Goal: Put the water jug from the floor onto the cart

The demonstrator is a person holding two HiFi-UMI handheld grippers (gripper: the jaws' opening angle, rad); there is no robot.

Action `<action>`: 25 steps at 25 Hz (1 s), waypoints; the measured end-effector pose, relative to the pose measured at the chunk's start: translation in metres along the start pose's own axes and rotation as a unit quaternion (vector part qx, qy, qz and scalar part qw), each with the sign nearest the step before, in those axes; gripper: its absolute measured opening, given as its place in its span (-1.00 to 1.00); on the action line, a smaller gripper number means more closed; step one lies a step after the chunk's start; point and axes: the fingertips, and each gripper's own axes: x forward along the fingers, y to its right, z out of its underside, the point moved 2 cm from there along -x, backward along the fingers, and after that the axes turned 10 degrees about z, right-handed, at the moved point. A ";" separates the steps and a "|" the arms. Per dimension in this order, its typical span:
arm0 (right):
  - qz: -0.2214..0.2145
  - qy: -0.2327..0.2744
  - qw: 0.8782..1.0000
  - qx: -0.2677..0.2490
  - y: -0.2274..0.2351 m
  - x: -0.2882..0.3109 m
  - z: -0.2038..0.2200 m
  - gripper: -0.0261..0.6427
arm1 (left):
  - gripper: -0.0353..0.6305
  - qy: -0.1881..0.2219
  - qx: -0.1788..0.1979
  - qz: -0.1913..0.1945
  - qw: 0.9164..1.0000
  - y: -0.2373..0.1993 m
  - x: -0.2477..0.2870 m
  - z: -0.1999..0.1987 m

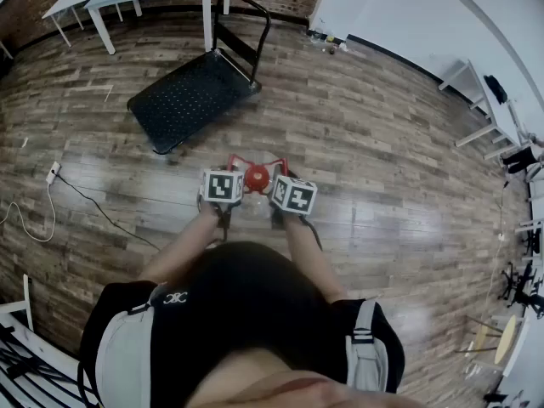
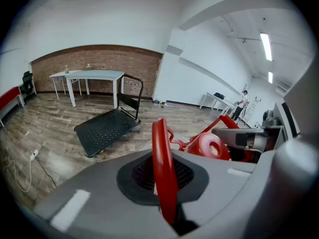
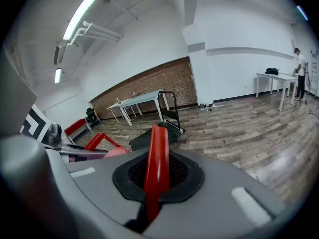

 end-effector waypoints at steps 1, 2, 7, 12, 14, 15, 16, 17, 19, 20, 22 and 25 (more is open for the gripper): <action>0.000 0.000 1.000 -0.001 0.000 0.000 0.000 -0.88 | -0.88 -0.001 0.003 -0.001 1.000 0.001 0.000 0.000; 0.001 0.000 1.000 -0.001 0.001 0.000 0.000 -0.88 | -0.87 -0.001 0.006 -0.002 1.000 0.003 0.001 0.000; 0.000 -0.003 1.000 0.001 0.006 0.001 -0.002 -0.88 | -0.87 -0.003 0.009 0.002 1.000 0.007 0.006 -0.005; 0.003 -0.007 1.000 0.016 0.005 0.005 0.001 -0.88 | -0.87 -0.007 0.012 0.006 1.000 0.003 0.008 -0.006; 0.003 -0.008 1.000 0.019 0.003 0.005 0.002 -0.88 | -0.87 -0.007 0.014 0.006 1.000 0.002 0.007 -0.006; 0.003 -0.007 1.000 0.019 0.002 0.005 0.001 -0.88 | -0.87 -0.007 0.014 0.006 1.000 0.000 0.006 -0.007; 0.002 -0.007 1.000 0.020 0.000 0.006 0.001 -0.88 | -0.87 -0.008 0.014 0.007 1.000 -0.001 0.006 -0.007; 0.003 -0.007 1.000 0.020 -0.002 0.006 0.001 -0.87 | -0.87 -0.008 0.014 0.007 1.000 -0.003 0.005 -0.007; 0.003 -0.006 1.000 0.021 -0.007 0.007 0.001 -0.87 | -0.87 -0.008 0.014 0.007 1.000 -0.008 0.004 -0.007; 0.003 -0.004 1.000 0.021 -0.010 0.006 0.002 -0.87 | -0.87 -0.009 0.014 0.007 1.000 -0.011 0.003 -0.007; 0.004 -0.002 1.000 0.022 -0.016 0.006 0.003 -0.87 | -0.87 -0.010 0.015 0.008 1.000 -0.015 0.000 -0.005; 0.008 0.002 1.000 0.028 -0.023 0.007 0.003 -0.87 | -0.87 -0.011 0.017 0.011 1.000 -0.023 -0.003 -0.004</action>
